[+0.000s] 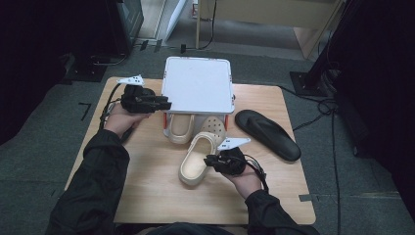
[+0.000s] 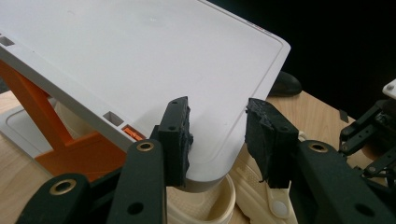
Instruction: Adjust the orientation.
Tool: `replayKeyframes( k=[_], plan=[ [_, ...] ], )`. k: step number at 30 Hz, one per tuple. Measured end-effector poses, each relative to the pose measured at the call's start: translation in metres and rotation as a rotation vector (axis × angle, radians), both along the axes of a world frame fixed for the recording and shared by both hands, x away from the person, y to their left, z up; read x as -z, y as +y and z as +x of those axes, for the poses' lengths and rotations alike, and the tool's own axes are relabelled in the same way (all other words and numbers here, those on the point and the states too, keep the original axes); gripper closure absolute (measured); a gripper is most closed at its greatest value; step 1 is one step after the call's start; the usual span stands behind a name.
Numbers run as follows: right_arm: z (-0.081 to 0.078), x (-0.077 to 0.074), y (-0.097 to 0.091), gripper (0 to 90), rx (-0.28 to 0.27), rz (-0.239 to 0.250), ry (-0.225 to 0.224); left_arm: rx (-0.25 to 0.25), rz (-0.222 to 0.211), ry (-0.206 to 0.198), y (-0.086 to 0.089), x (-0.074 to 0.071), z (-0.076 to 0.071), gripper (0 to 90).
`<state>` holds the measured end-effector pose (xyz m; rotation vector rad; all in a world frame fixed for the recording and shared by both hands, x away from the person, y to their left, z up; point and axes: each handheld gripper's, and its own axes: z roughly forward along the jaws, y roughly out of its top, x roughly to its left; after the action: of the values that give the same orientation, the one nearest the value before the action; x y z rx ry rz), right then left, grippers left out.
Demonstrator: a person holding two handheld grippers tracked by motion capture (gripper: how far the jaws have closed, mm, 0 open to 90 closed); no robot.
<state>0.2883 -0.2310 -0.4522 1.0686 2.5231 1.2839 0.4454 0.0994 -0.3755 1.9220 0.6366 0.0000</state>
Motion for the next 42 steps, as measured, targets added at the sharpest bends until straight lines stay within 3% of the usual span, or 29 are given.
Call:
replayKeyframes(
  k=[4,7,11,14,19,30,33,38,42],
  plan=[
    [-0.001,-0.007,-0.008,69.0,0.044,-0.001,-0.037,0.001,-0.001,0.0,0.0,0.0,0.0,60.4],
    [0.0,-0.008,-0.016,68.0,0.081,0.0,-0.029,0.001,-0.001,0.0,0.0,0.0,0.0,60.4],
    [0.003,-0.003,-0.017,49.6,0.15,0.024,0.006,-0.001,-0.002,0.001,-0.001,0.0,0.0,60.4],
    [0.006,0.001,-0.014,45.6,0.182,0.046,0.012,-0.001,-0.002,0.0,-0.001,0.0,0.0,60.4],
    [0.011,0.009,-0.001,44.3,0.189,-0.007,-0.021,0.0,-0.001,-0.001,0.0,0.0,0.0,60.4],
    [0.021,0.004,-0.006,57.6,0.18,-0.022,-0.08,0.0,-0.005,0.0,0.0,0.001,0.0,60.5],
    [0.025,0.002,-0.008,61.4,0.173,-0.049,-0.107,-0.001,-0.006,0.0,0.0,0.001,0.0,60.6],
    [0.03,0.0,-0.014,67.3,0.195,-0.058,-0.113,-0.001,-0.008,0.0,0.0,0.001,0.0,60.5],
    [0.035,-0.001,-0.018,67.9,0.214,-0.021,-0.101,-0.001,-0.008,-0.001,0.0,0.001,0.0,60.5]
  ],
)
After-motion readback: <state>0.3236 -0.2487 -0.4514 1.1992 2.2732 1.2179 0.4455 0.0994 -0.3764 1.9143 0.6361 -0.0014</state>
